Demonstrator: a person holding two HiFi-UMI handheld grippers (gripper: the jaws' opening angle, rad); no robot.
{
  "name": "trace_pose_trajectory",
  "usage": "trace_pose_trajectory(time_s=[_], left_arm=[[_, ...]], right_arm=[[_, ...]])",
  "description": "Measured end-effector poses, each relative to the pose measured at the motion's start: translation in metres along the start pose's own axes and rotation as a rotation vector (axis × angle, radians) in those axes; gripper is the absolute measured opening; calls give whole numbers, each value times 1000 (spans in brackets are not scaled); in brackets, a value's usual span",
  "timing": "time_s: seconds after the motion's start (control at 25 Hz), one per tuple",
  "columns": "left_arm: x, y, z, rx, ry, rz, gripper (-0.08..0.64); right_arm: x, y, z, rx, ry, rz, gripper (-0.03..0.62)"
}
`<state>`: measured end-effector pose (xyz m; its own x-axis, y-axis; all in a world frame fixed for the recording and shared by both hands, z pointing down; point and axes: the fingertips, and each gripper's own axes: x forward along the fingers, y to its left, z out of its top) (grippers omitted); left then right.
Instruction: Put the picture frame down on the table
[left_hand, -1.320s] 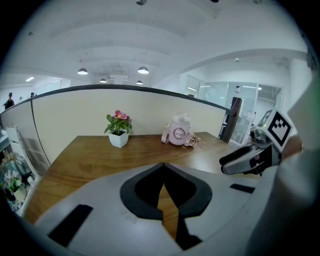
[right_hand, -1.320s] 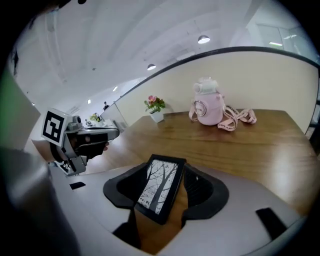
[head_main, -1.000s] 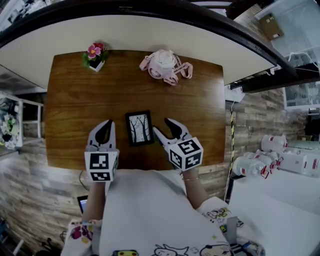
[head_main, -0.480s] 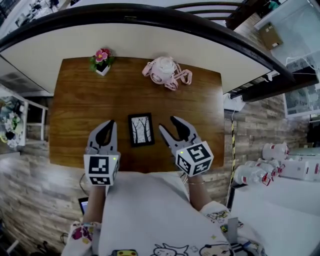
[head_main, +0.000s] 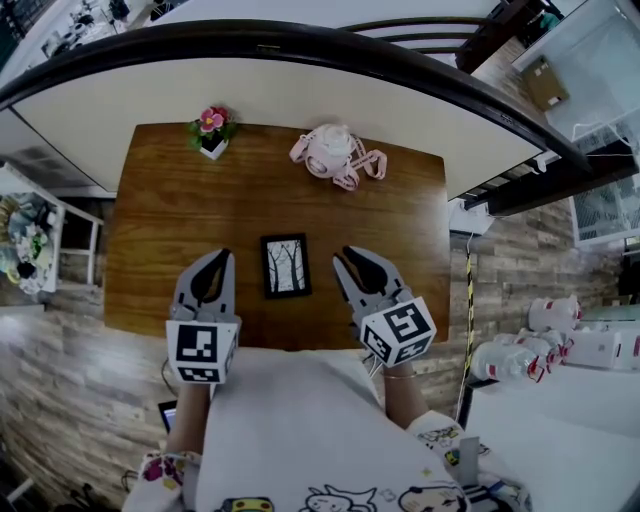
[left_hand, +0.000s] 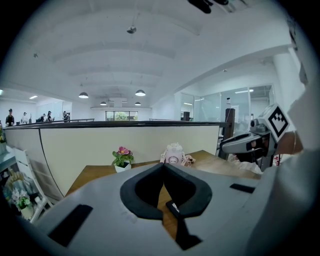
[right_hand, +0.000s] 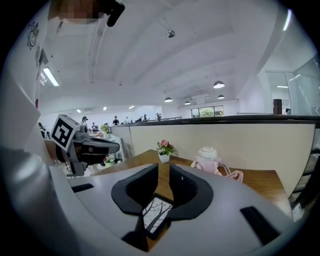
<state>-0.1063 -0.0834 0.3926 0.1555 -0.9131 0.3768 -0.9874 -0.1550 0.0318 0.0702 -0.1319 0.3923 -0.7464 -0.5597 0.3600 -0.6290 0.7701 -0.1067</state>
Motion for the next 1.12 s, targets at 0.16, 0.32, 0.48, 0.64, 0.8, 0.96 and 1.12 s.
trace_pose_trajectory(time_s=[0.16, 0.32, 0.48, 0.64, 0.8, 0.96, 1.12], left_arm=[[-1, -1, -3, -6, 8, -10, 3], [2, -1, -4, -15, 13, -19, 4], [5, -1, -7, -23, 15, -25, 3], [5, 1, -11, -28, 21, -27, 3], [7, 1, -13, -35, 26, -26, 3], [7, 1, -15, -39, 31, -25, 4], [7, 3, -18, -41, 38, -21, 3]], right_arm=[[-4, -1, 3, -2, -21, -9, 34], [-8, -6, 8, -11, -37, -50, 9], [-14, -13, 8, 0, -64, -94, 0], [-16, -13, 7, 9, -74, -102, 0], [-15, -14, 5, 6, -62, -103, 0], [-14, -14, 2, 12, -57, -102, 0], [-12, -13, -1, 14, -50, -95, 0]])
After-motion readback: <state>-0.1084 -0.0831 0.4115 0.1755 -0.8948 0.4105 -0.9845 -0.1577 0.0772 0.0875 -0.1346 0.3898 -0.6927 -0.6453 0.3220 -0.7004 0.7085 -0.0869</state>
